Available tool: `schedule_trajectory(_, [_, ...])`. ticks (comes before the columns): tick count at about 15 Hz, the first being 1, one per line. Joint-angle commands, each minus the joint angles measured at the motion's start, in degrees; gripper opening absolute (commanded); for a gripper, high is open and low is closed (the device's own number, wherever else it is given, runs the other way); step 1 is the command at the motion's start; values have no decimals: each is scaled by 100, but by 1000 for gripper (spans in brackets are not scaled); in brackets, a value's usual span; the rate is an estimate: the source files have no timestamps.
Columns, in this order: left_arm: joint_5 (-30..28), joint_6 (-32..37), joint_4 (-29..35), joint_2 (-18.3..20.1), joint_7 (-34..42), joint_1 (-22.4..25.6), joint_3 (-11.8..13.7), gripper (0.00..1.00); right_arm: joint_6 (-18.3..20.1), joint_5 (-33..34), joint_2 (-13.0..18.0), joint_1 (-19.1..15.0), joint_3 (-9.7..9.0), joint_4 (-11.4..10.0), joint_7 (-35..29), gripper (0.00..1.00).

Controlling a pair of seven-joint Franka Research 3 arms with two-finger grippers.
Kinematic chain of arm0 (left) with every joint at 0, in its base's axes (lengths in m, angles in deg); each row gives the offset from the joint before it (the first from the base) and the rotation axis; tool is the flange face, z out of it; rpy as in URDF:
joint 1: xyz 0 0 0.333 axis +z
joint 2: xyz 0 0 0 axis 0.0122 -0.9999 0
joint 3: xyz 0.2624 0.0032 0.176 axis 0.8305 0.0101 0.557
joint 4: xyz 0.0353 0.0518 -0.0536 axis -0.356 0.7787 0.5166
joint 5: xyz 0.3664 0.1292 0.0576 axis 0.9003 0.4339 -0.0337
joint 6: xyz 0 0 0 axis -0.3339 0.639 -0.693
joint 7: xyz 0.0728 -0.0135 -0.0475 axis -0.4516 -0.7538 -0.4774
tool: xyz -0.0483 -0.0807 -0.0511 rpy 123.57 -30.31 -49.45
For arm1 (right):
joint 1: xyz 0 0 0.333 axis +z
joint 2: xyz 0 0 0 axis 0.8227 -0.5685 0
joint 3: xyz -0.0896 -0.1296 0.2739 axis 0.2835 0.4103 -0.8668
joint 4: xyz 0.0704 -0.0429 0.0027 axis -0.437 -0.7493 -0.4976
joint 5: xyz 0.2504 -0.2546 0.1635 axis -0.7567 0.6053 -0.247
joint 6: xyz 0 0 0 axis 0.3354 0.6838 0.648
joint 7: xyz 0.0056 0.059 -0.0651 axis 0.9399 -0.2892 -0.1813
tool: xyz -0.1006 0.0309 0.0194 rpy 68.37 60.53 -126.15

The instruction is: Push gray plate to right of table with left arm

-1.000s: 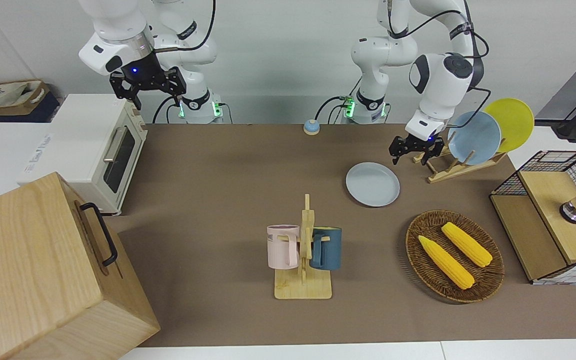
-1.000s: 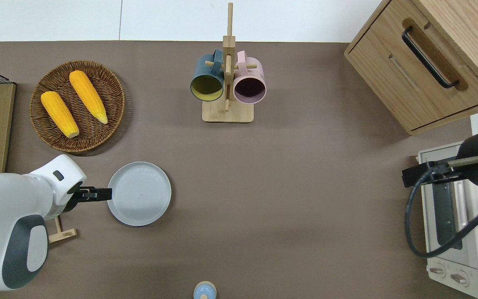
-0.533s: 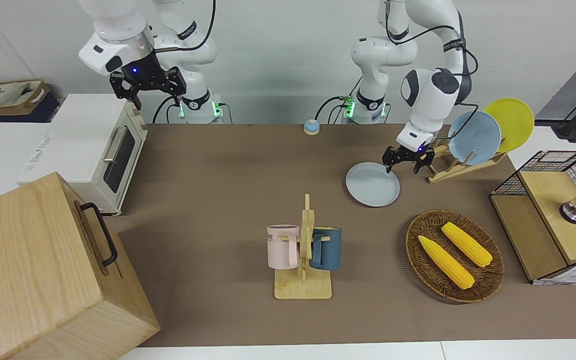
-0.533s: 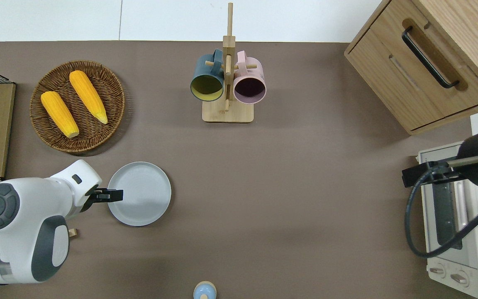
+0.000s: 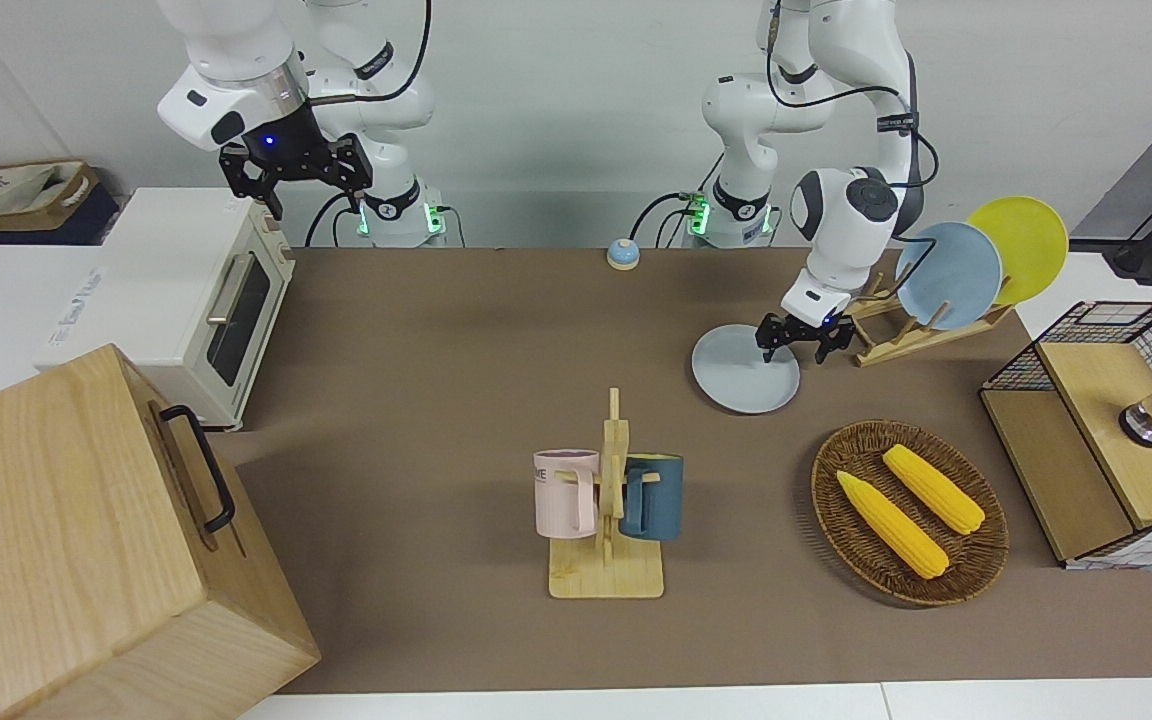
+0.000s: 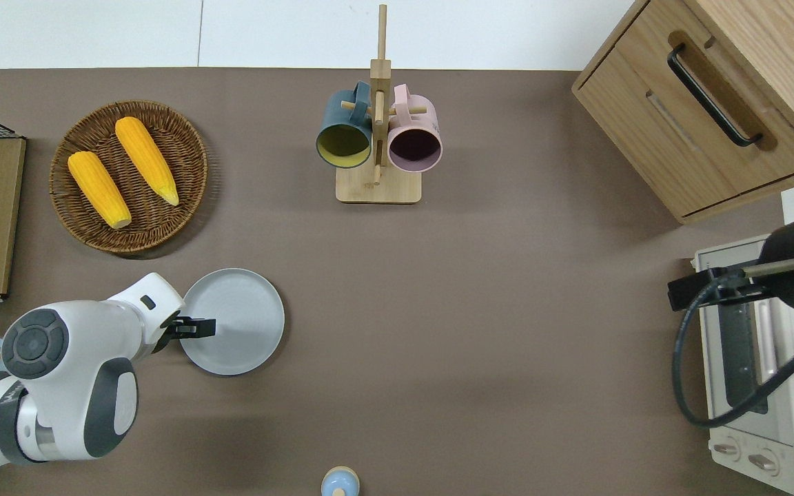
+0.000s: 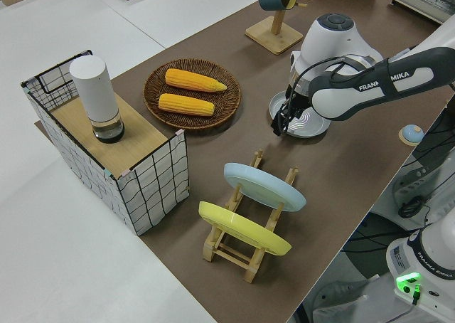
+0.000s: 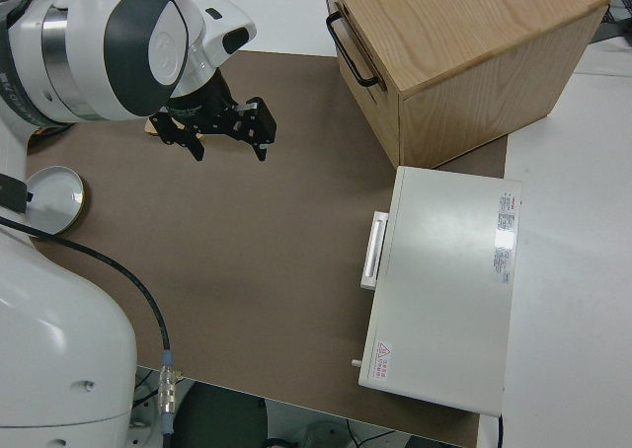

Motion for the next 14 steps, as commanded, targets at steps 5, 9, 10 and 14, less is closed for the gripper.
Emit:
schedule_trajectory(5, [-8,-283,140,-100,-105,-57,49,958,89,-25,14,-107,-92,53,-75,983])
schedule_trajectory(9, [-8,-283,131,-109,-114,-13,49,271,89,-25,14,-107,-92,53,-75,983])
schedule_trajectory(10, [-8,-283,131,-109,-114,-13,49,118,89,-25,14,-107,-92,53,-66,983])
schedule_trajectory(14, [-8,-283,122,-118,-105,14,67,0,89,-25,14,-107,-92,53,-75,983])
